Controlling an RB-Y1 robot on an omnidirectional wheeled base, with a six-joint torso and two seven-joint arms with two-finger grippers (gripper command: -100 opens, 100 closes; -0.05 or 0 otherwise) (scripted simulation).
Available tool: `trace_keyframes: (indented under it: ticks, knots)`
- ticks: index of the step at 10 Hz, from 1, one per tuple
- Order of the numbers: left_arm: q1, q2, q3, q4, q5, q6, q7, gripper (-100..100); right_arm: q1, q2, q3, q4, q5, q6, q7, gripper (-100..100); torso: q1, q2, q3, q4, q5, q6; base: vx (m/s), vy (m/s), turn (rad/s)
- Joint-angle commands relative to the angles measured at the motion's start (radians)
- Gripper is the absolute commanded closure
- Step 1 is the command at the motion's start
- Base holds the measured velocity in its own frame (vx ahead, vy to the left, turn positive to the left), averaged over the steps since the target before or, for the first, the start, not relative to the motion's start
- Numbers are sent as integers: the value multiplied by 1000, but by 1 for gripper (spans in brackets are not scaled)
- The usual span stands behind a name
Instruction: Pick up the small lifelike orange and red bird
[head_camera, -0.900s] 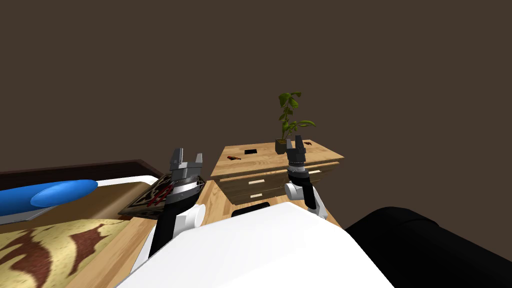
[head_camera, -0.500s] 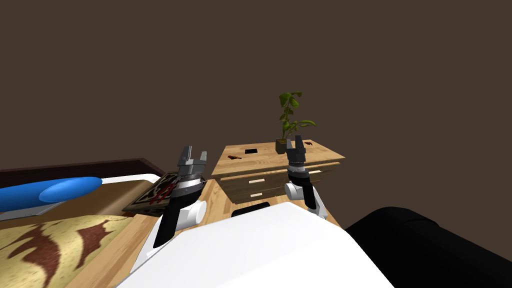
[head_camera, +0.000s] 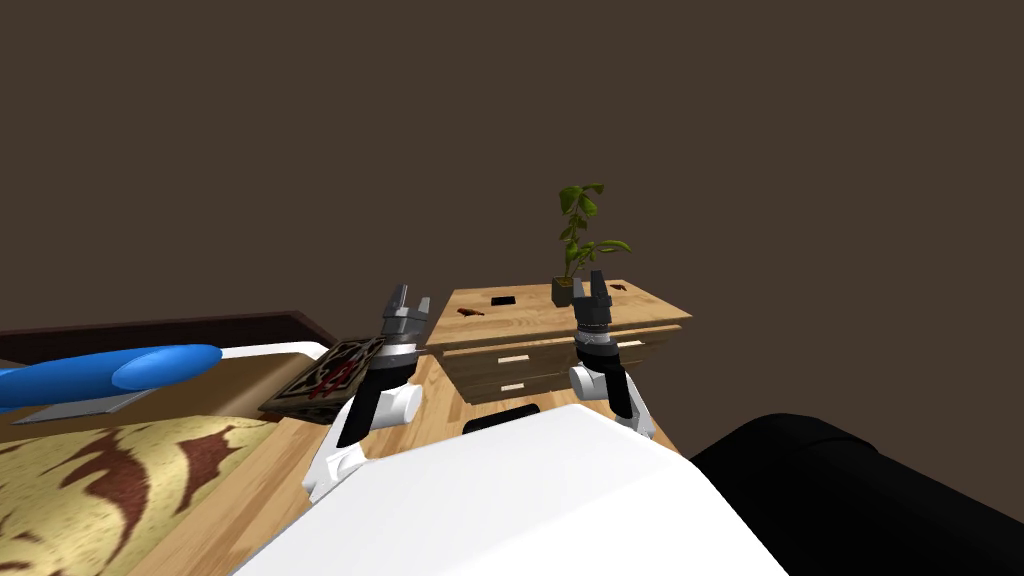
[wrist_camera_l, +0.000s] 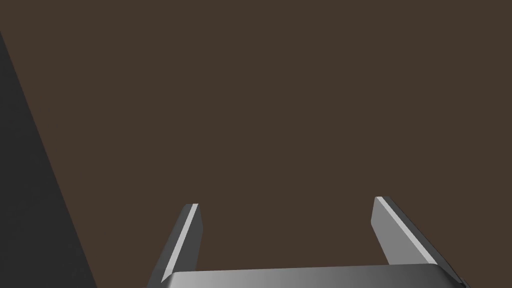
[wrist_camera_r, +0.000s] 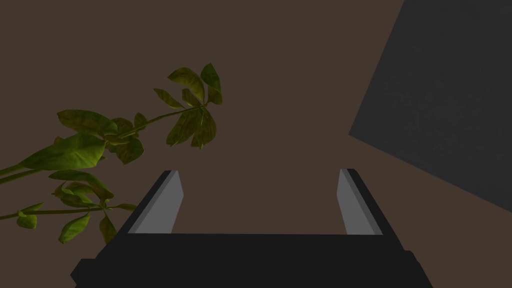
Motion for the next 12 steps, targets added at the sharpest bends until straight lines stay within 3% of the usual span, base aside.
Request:
trace_keyframes:
  ticks: [1,3,5,6,8,11,12]
  knots:
    - [-50,21,-9,39,15,34,10,-100,0,0,0,0,0,0,0,0,0,0,0,0,0,0,-37,-23,35]
    - [-91,31,-16,70,24,58,15,-100,0,0,0,0,0,0,0,0,-1,0,0,0,0,0,-34,-26,30]
    - [-160,49,-30,139,44,113,24,-100,0,0,0,0,0,0,0,0,-1,-1,0,0,0,0,-26,-29,32]
    - [-172,49,-30,139,44,113,24,-100,0,0,0,0,0,0,0,0,-1,-1,0,0,0,0,-22,-24,18]
    - [-240,67,-44,202,68,178,30,-100,0,0,0,0,0,0,0,0,0,-1,-1,0,0,0,-16,-29,39]
    - [-303,77,-51,262,80,214,33,-100,0,0,0,0,0,0,0,0,-1,-1,-1,0,0,0,-21,-33,18]
    - [-345,87,-58,302,94,252,35,-100,0,0,0,0,0,0,0,0,-1,-1,-1,0,0,0,-27,-36,30]
